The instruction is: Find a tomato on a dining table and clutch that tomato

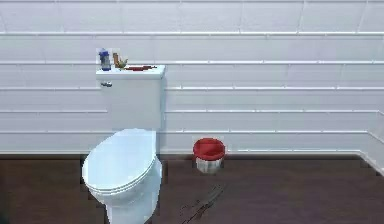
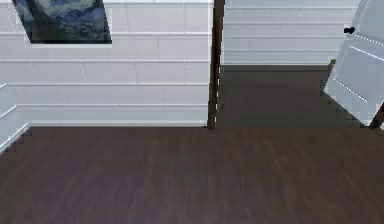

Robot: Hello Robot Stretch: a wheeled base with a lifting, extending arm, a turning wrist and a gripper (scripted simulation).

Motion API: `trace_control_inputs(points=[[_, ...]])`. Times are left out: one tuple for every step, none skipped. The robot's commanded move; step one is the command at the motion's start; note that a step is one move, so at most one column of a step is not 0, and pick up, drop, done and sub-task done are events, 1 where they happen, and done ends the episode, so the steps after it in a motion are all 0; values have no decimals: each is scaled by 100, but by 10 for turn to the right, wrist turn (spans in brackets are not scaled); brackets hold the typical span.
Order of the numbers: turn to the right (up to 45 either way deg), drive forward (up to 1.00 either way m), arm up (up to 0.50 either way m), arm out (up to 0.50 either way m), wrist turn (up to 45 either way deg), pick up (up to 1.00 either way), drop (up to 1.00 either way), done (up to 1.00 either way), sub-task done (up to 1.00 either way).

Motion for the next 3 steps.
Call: trace_control_inputs(points=[[450,0,0,0,0,0,0,0,0],[450,0,0,0,0,0,0,0,0],[270,0,0,0,0,0,0,0,0]])
